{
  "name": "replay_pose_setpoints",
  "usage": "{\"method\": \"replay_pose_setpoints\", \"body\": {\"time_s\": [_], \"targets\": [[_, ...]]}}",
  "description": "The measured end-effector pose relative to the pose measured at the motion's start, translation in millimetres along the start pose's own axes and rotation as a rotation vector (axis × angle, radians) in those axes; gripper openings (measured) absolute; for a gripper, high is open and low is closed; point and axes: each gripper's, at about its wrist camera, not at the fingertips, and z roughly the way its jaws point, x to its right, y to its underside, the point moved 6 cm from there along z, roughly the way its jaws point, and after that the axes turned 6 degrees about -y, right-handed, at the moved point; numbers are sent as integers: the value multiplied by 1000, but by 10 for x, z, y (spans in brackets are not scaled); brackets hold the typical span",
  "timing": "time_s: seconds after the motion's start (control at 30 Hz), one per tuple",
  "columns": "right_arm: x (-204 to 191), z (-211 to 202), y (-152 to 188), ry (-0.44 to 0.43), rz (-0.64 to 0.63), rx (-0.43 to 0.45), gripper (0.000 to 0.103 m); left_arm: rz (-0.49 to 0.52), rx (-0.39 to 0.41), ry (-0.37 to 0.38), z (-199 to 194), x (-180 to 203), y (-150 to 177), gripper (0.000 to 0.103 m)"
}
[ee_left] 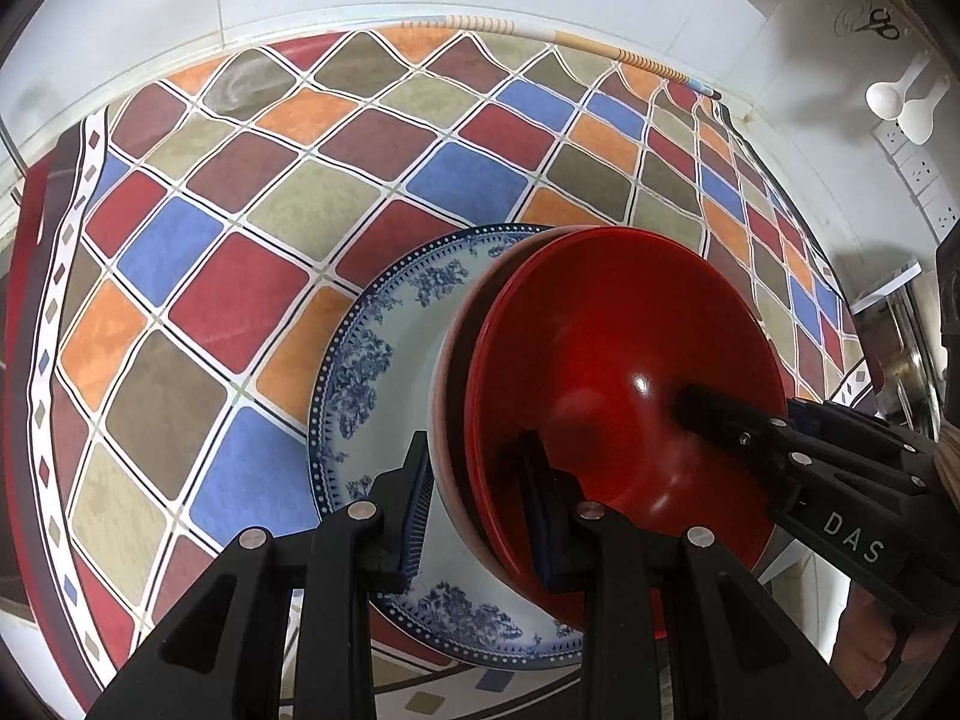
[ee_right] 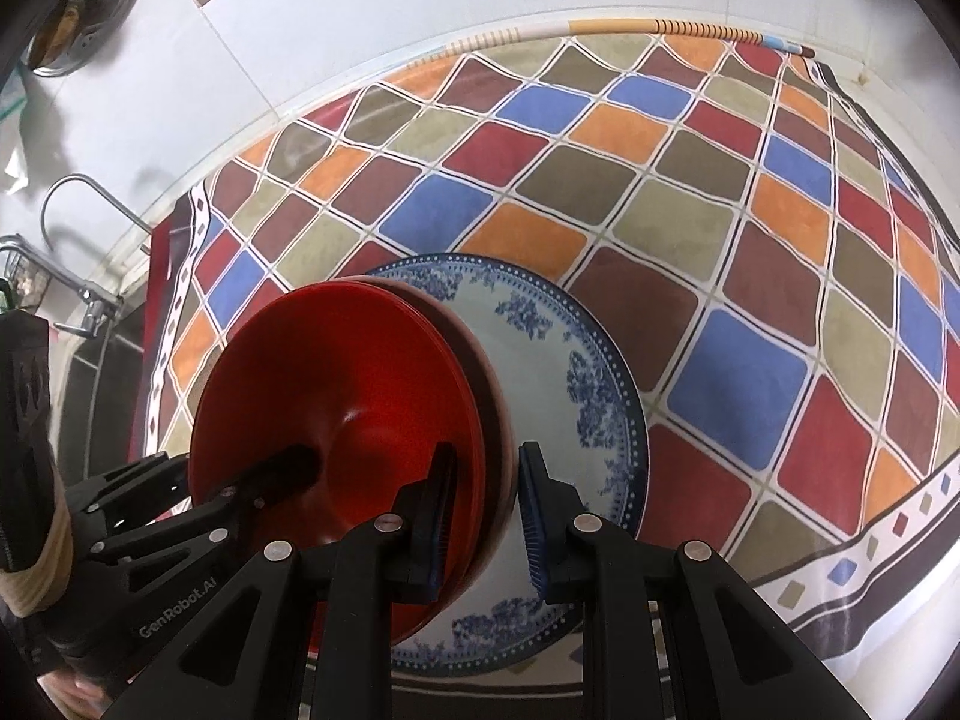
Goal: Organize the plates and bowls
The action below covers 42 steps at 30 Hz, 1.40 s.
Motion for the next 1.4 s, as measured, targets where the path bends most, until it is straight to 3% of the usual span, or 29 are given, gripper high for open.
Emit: {"method": "replay_pose_setpoints", "body": {"time_s": [0.17,0.4,0.67,0.87,0.93,1.4], "targets": [[-19,30,-47,7,-11,10,22,-15,5,15,11,-20,-23,30],[-8,60,-58,-4,-18,18,24,-21,83,-58,-119,-61,-61,55],[-39,-183,-41,2,-70,101,52,-43,216,-147,-511,-55,45,72],[-72,-528,62,54,-144,229,71,-82,318,-247,-822,-11,316,90],[-71,-639,124,70,-163,270,77,-104,338,-284,-902,-5,458,91],[29,-1101,856,3,-239,368,84,-197,488,-489,-1488,125,1448,102]]}}
